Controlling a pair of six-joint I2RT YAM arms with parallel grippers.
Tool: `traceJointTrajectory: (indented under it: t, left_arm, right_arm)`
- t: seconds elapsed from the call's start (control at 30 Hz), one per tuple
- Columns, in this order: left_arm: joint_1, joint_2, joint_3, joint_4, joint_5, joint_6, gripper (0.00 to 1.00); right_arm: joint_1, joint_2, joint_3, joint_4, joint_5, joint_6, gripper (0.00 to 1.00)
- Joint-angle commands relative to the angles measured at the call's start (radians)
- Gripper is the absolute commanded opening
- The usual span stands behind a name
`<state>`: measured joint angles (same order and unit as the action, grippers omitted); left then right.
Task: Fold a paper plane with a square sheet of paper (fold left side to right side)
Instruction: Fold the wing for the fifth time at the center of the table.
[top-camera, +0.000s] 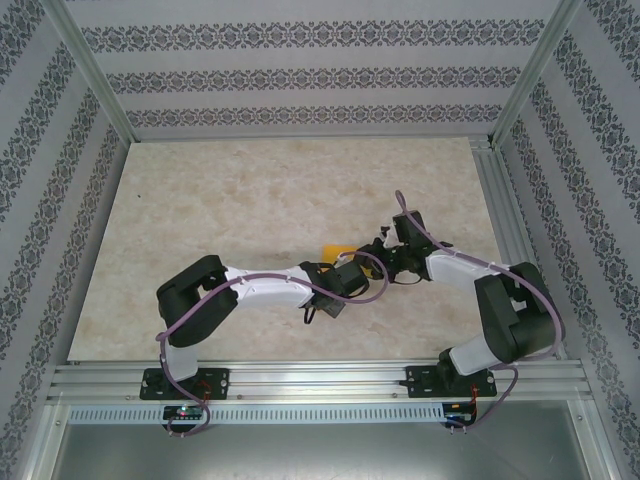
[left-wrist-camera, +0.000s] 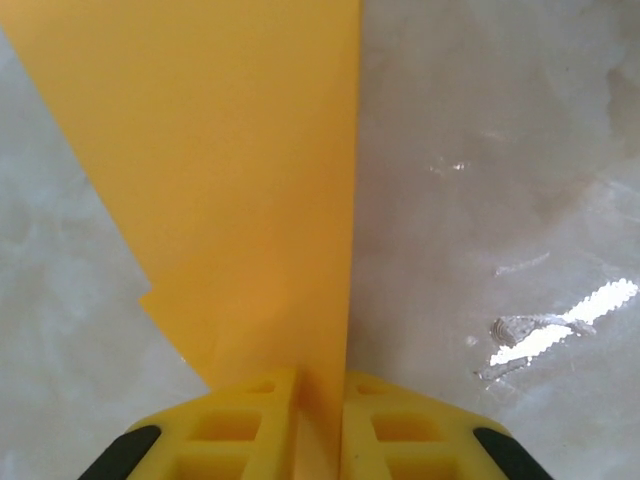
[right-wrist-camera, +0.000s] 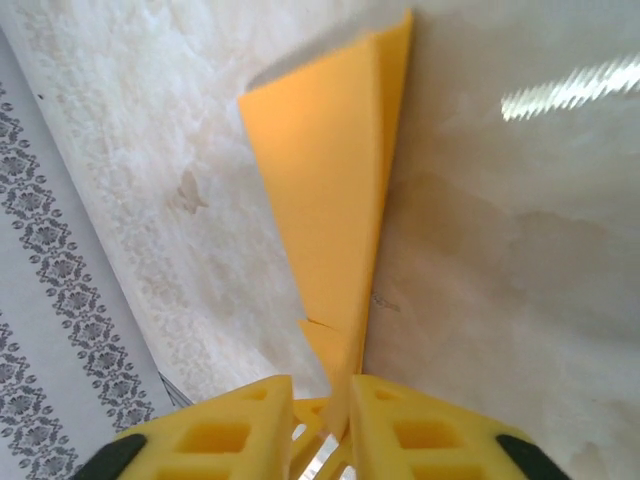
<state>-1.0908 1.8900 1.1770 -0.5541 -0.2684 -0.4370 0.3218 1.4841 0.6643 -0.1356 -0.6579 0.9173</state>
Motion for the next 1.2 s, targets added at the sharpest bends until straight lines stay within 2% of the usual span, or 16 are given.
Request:
traceJointTrajectory:
  t: [0.0, 0.13, 0.27, 0.37, 0.47, 0.6, 1.17]
  left_arm:
    - [0.030, -0.056, -0.040, 0.068, 0.064, -0.032, 0.18]
    - [0.057, -0.089, -0.077, 0.115, 0.111, -0.048, 0.17]
    - [0.089, -0.135, -0.113, 0.168, 0.165, -0.061, 0.16]
    - [0.115, -0.168, -0.133, 0.208, 0.219, -0.076, 0.15]
    - [0.138, -0.192, -0.154, 0.251, 0.277, -0.093, 0.15]
    - [0.167, -0.200, -0.193, 0.320, 0.342, -0.123, 0.14]
    - [0.203, -0.130, -0.258, 0.494, 0.475, -0.201, 0.10]
  right_arm:
    - [-0.042, -0.061, 0.030, -0.088, 0.020, -0.084, 0.28]
    - [-0.081, -0.126, 0.029, -0.162, 0.064, -0.162, 0.36]
    - [-0.091, -0.148, 0.018, -0.191, 0.086, -0.243, 0.39]
    - [-0.091, -0.144, -0.018, -0.144, 0.070, -0.256, 0.40]
    - [-0.091, -0.143, -0.071, -0.023, 0.027, -0.223, 0.40]
    - [-0.074, -0.152, -0.119, 0.103, 0.010, -0.195, 0.47]
    - [0.037, -0.029, -0.112, 0.215, 0.048, -0.183, 0.50]
